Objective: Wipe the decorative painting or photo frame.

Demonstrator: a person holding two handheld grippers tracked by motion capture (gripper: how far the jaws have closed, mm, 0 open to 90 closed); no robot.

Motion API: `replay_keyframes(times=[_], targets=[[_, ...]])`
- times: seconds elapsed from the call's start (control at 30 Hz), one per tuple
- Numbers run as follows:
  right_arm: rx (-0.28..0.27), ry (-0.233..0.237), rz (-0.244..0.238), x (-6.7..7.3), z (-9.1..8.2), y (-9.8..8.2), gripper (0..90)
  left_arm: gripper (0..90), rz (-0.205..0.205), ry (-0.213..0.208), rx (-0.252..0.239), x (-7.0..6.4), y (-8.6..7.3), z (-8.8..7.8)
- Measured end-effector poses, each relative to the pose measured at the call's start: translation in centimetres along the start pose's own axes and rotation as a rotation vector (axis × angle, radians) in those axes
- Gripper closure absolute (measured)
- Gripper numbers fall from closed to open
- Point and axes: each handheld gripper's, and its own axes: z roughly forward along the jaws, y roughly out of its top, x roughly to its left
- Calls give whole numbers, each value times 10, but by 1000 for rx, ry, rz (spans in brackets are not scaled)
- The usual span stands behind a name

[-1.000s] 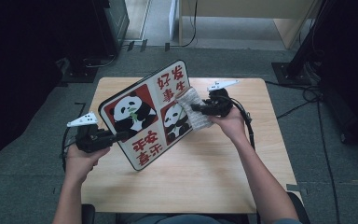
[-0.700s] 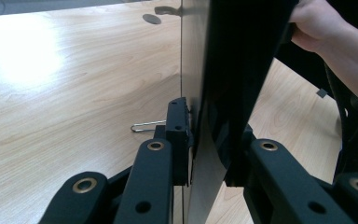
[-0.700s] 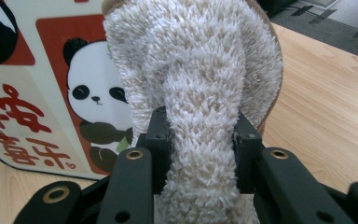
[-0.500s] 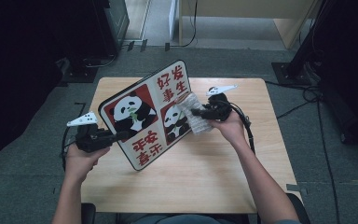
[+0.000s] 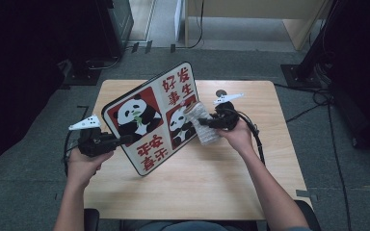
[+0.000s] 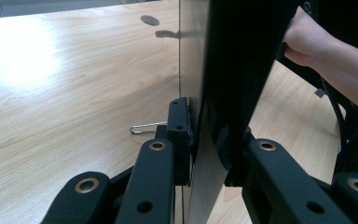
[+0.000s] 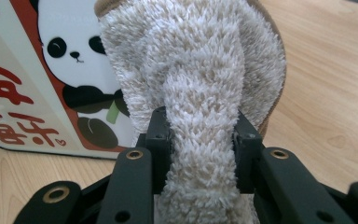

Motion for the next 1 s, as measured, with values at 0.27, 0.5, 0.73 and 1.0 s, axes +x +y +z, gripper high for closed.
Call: replay_keyframes(times=[0.27, 0.5, 0.73, 1.0], targets=[[28, -7, -1, -2, 9, -12, 678, 790, 3, -5, 2, 0, 0, 0], [58, 1, 19, -5, 14, -21, 677, 790, 5, -6, 3, 0, 1, 1], [82, 3, 37, -8, 20, -32, 678, 790, 8, -6, 5, 0, 1, 1], [76, 10, 31, -7, 13, -28, 680, 789, 9, -9, 6, 1, 1, 1]])
